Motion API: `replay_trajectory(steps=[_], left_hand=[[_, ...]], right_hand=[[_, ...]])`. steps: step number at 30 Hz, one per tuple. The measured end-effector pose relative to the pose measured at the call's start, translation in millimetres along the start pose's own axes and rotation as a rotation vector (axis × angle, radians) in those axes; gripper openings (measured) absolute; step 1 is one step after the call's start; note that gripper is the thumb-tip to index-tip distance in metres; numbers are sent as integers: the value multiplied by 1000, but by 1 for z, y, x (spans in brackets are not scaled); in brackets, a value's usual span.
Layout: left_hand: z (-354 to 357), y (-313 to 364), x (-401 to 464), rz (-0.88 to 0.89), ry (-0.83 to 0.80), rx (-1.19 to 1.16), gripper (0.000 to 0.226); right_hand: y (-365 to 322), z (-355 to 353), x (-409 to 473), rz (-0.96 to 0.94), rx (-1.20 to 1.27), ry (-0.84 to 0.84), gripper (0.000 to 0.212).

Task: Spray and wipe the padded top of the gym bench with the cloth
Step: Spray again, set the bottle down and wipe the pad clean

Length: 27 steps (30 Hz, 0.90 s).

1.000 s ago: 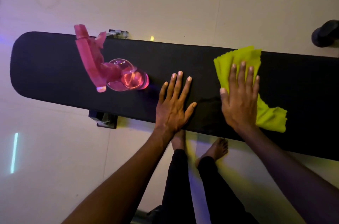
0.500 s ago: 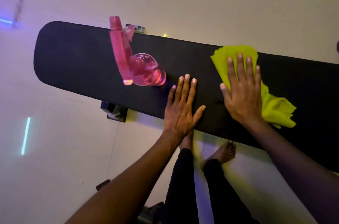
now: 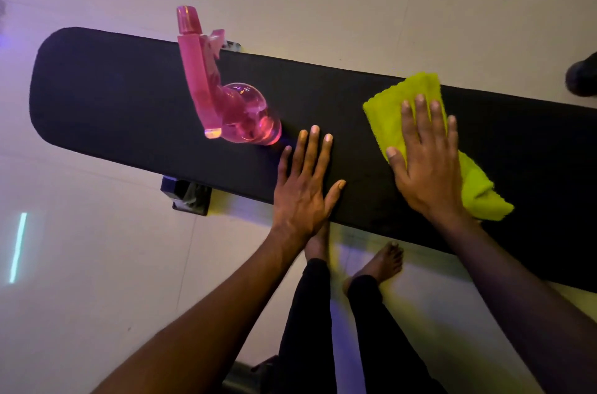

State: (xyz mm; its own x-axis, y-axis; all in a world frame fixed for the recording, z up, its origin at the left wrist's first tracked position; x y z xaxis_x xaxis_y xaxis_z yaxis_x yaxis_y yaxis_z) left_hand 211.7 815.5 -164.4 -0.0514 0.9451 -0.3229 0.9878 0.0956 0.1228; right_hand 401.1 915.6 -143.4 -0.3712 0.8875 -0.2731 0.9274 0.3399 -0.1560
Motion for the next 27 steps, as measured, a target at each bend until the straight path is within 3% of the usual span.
replay_trajectory(steps=[4,6,10,12,15,20,24,27], left_hand=[[-2,5,-1,-30,-64,-27,78],[-3,8,-2,-47,-95,-45,78],[-5,12,-6,-71,-109,-40,76],[-4,12,-8,-75,-112,-26,75],[-2,16,-9,-71,-115,-20,74],[-3,38,-14,38,-122,-43,76],[4,58,-16,142,-142,-24,75],[11,57,-16,179,-136,16,73]], right_hand=[[9,12,-58,269,29,7,74],[-10,23,-70,250,-13,-24,76],[-20,21,-31,-68,-81,-46,76],[-1,11,-5,-116,-73,-34,76],[33,4,-6,63,13,0,75],[45,26,-107,395,87,26,69],[12,48,-137,394,51,-21,75],[7,46,-111,255,-18,-13,78]])
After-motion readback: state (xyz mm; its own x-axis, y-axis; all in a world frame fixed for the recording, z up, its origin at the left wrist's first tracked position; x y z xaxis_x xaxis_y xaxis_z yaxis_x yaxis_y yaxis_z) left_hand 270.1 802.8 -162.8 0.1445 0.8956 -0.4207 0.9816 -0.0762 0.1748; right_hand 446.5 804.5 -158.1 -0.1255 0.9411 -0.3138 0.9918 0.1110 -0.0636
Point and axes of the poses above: each hand's wrist, its own x-axis towards the middle knuckle, its own z-axis out of the palm, y = z × x, the point moved 9 cm from there along x, towards the middle knuckle, and after that the axes turned 8 degrees about -y, right-handed, at the moved point
